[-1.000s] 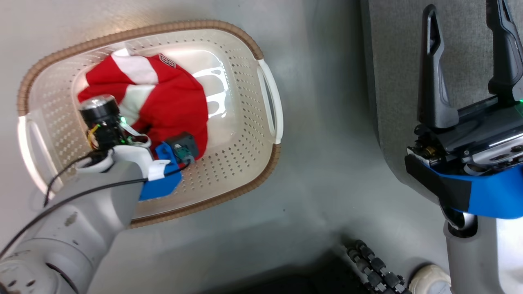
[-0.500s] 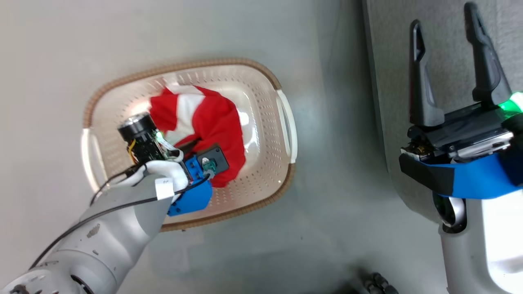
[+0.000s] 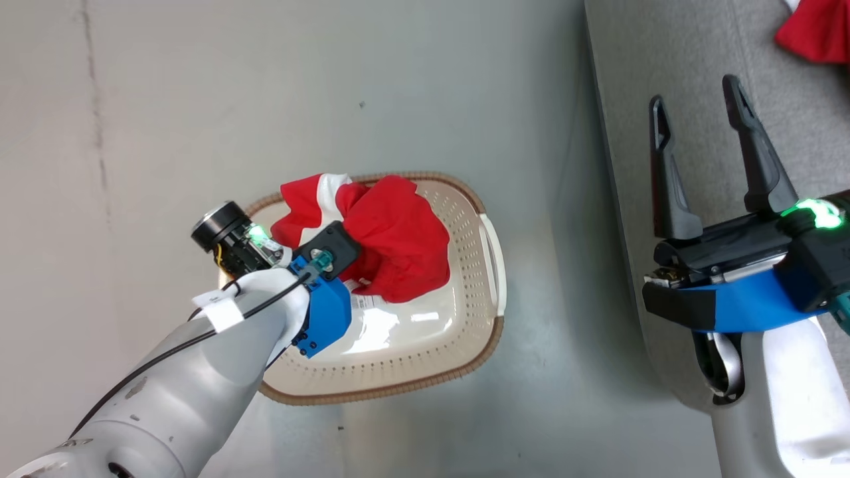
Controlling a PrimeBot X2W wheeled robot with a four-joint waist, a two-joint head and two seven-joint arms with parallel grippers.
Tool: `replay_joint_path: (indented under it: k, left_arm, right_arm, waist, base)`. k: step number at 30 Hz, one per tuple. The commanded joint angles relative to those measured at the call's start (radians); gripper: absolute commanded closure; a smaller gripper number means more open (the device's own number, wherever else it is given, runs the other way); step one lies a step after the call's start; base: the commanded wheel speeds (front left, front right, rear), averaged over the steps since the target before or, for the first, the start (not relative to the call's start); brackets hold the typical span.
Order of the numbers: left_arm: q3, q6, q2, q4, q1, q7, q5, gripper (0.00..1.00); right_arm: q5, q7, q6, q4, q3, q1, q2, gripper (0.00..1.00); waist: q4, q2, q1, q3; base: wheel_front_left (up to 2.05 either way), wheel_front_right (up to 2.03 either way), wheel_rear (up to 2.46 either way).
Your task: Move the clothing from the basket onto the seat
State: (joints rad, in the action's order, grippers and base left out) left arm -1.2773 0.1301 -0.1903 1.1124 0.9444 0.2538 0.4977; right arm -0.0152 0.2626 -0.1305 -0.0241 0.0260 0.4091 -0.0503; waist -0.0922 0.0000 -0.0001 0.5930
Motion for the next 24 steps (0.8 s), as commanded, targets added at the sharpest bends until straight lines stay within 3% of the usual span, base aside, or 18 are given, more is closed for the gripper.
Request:
replay_joint_path:
  k: [1,7,14,24]
  left_arm:
    - [0.008,0.0,-0.011,-0.014,-0.012,0.009,0.026,1.0]
    - [0.088,0.0,-0.062,-0.133,-0.045,0.012,0.063,1.0]
    - [0.26,-0.003,-0.109,-0.279,-0.131,0.013,0.051,1.0]
    - [0.474,-0.001,-0.114,-0.477,-0.249,0.013,-0.002,1.0]
  right_arm:
    - [0.002,0.003,0.0,0.011,-0.003,-0.016,0.0,0.0]
    - [0.011,0.003,0.0,0.038,-0.006,-0.054,0.0,0.0]
    - [0.021,0.003,0.0,0.069,-0.009,-0.113,0.0,0.0]
    - [0.039,0.003,0.0,0.093,-0.005,-0.178,0.0,0.0]
  waist:
    - [0.024,0.0,0.0001,-0.065]
    - [0.037,0.0,0.0001,-0.16]
    - [0.044,0.0,0.0001,-0.279]
    - [0.045,0.0,0.0001,-0.387]
  base:
    - [0.0,0.0,0.0]
    - [0.0,0.0,0.0]
    - [0.0,0.0,0.0]
    - [0.0,0.0,0.0]
